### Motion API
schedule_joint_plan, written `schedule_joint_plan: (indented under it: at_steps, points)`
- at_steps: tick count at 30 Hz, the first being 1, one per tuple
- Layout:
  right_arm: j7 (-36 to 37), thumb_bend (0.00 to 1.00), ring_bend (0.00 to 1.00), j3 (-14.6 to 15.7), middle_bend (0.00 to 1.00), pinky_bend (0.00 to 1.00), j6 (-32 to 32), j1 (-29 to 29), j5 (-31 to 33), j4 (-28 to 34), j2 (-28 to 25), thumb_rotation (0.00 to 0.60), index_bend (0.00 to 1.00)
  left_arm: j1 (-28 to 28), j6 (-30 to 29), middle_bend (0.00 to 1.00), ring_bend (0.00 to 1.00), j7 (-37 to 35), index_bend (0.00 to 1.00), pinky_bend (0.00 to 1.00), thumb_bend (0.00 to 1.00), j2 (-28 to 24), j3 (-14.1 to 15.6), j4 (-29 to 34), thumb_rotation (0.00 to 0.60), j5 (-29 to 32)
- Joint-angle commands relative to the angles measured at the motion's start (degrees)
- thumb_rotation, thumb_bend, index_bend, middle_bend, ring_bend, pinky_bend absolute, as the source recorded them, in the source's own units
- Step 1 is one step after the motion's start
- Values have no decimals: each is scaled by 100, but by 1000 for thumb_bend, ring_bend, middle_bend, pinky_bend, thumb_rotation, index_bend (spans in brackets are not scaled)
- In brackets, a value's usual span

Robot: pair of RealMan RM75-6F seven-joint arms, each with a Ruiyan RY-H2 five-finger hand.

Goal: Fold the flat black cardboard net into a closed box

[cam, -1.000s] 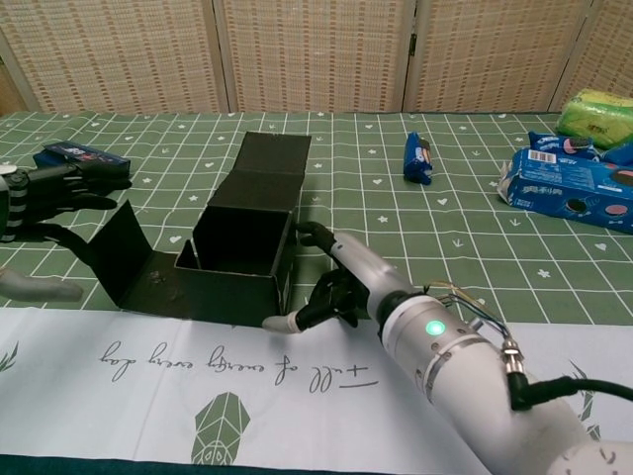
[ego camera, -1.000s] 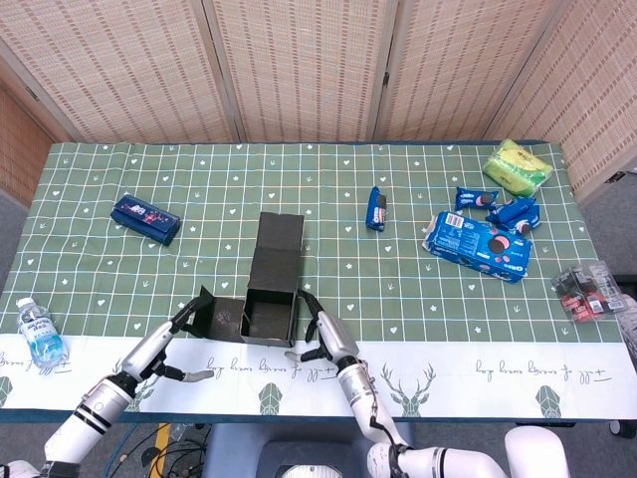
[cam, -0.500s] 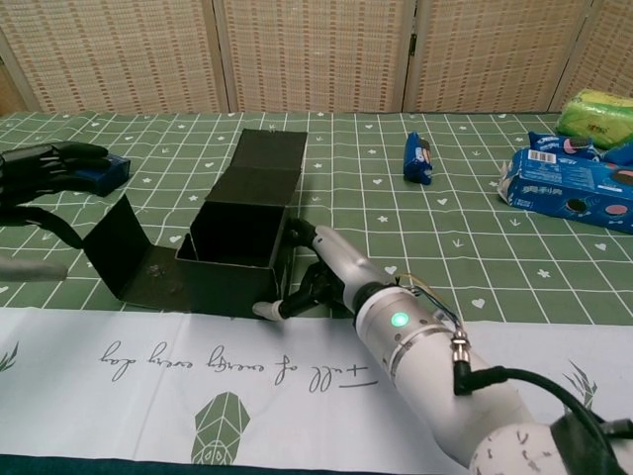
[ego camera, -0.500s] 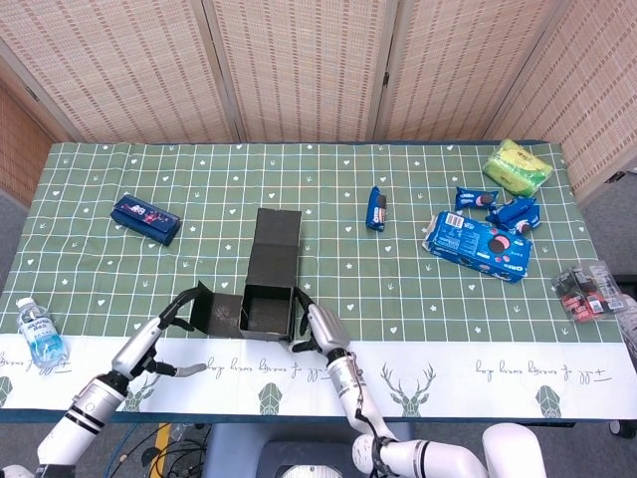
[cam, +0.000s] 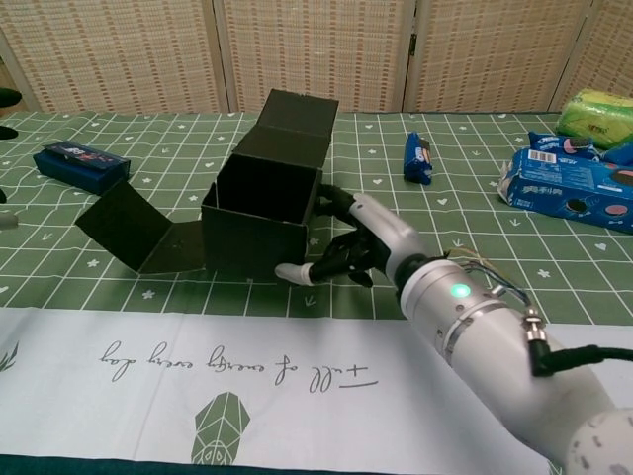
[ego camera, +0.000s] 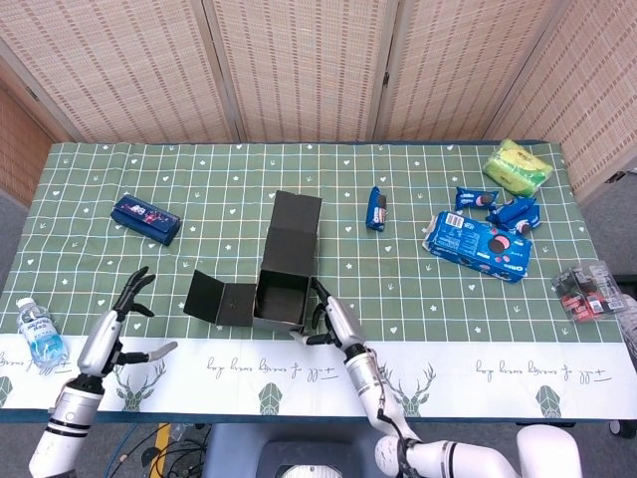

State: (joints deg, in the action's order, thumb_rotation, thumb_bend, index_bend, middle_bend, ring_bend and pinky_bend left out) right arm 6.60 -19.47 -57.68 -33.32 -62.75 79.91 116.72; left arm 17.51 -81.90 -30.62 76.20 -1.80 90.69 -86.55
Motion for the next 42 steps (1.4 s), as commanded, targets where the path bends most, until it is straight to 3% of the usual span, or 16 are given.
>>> schedule_joint_plan:
  at_steps: [1, 3, 9, 23, 42]
  points:
    - [716, 510, 645, 62, 304, 889, 54, 380, -153, 810, -626, 600, 213, -192, -282, 18, 114, 360, 57, 414, 108, 471, -196, -559, 600, 178]
    - [1008, 510, 645, 90, 307, 889, 85, 491, -228, 1088, -836, 600, 213, -193, -246, 5, 77, 505, 6, 414, 109, 631, -203, -786, 600, 212]
    - [1533, 511, 645, 305, 315, 889, 28, 739, -488, 1549, -1187, 600, 212, -48, 28, 0, 12, 603, 0, 414, 109, 1005, -222, -1062, 600, 168]
    - [1803, 517, 647, 670, 324, 889, -112, 859, -820, 1638, -1212, 600, 213, 560, -124, 0, 8, 791, 0, 415, 109, 2125, -458, -1391, 600, -567]
    - [1493, 521, 651, 758, 331, 889, -48, 749, -758, 1310, -1130, 600, 212, 832, -170, 0, 9, 955, 0, 414, 109, 2097, -558, -1271, 600, -728]
